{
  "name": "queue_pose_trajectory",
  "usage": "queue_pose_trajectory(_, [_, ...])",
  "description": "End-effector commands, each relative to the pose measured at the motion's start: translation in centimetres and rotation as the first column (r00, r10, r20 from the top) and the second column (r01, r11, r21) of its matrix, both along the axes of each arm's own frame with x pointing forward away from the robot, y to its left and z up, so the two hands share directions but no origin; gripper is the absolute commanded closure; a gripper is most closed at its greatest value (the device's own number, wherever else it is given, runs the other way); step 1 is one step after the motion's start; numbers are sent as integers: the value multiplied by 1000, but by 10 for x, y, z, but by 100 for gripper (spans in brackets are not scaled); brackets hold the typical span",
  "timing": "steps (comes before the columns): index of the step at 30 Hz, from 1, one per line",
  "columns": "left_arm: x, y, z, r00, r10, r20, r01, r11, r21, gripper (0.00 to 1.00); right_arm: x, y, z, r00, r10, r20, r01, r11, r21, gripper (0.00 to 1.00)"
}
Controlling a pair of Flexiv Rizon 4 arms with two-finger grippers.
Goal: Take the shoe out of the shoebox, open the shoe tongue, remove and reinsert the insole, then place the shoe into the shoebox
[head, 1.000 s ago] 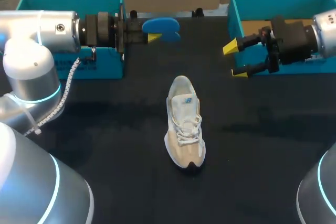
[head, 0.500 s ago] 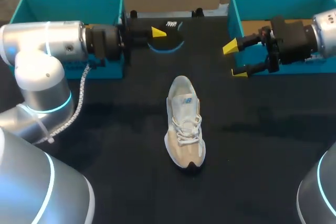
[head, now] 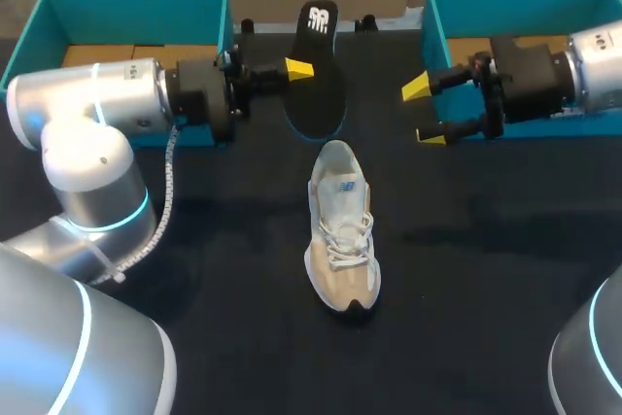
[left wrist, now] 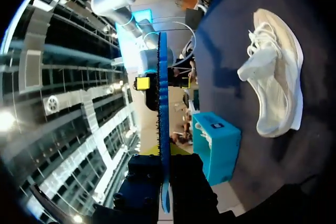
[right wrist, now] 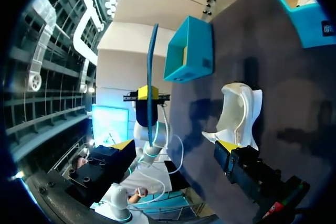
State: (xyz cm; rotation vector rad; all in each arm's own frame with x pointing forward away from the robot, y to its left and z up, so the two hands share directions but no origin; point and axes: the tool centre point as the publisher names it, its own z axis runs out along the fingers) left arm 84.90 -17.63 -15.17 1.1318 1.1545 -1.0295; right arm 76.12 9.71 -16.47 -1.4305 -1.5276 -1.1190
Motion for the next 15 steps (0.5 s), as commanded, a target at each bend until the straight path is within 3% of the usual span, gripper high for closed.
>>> queue_pose_trajectory(1, [-5, -4, -4, 882, 98, 462, -79, 995, -60, 100, 3, 9, -1, 1000, -2, 6, 2, 1000, 9, 0])
queue_pose_trajectory(15, [-12, -11, -4, 934, 119, 338, -94, 992, -88, 100, 7, 42, 1, 996, 27, 89, -30, 999, 31, 0])
